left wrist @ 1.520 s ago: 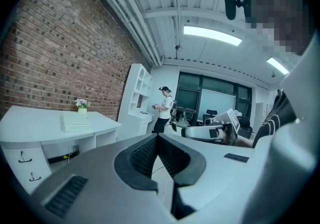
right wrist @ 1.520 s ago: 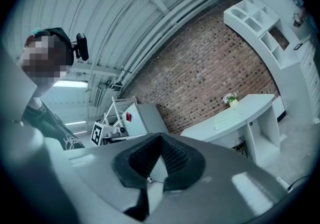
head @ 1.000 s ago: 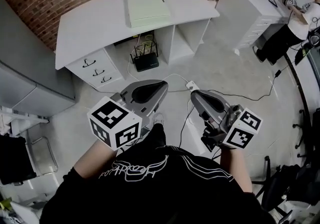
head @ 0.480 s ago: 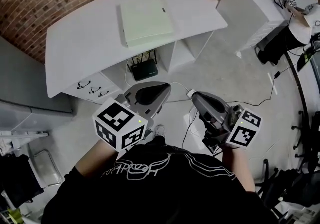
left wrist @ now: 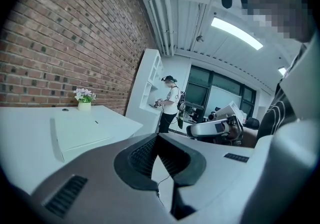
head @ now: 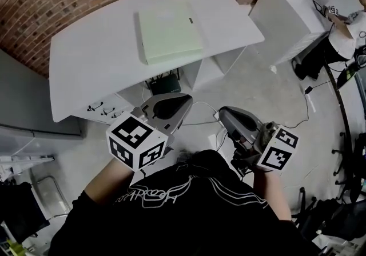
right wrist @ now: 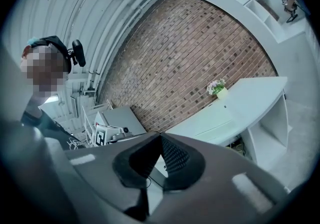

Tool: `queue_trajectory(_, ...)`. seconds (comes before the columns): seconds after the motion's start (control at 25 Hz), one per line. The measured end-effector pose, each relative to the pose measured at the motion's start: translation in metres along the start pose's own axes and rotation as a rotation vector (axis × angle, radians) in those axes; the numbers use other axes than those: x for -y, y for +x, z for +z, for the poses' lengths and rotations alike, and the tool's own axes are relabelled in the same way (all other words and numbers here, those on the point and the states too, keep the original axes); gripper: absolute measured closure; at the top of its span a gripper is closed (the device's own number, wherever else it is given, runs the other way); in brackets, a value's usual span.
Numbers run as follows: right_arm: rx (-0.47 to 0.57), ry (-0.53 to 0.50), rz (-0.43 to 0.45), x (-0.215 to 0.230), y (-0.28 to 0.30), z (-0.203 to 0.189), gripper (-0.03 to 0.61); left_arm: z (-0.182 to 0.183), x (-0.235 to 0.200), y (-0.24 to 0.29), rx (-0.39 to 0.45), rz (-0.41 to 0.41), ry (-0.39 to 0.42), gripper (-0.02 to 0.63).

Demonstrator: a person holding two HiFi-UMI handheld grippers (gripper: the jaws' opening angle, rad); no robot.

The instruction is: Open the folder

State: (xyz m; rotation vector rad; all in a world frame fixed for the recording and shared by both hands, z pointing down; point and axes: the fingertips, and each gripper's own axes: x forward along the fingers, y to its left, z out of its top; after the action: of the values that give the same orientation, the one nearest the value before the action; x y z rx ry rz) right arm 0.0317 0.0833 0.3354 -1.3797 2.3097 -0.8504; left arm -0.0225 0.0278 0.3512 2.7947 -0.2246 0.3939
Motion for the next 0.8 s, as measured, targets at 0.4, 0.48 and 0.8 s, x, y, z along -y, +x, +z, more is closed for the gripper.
queue_trajectory(0.4, -0.053, -0.048, 0.017, 0.017, 0.033, 0.011, 0.577, 0.008, -0.028, 0.012, -0.020, 0.062, 0.051, 0.612)
queue_trajectory(0.48, -0.058, -0.040, 0.026, 0.024, 0.040, 0.014, 0.577, 0.009, -0.037, 0.016, -0.027, 0.082, 0.059, 0.612)
queue_trajectory(0.8, -0.074, 0.012, 0.037, 0.062, 0.065, 0.028, 0.577, 0.015, -0.083, 0.043, -0.071, 0.156, 0.055, 0.611)
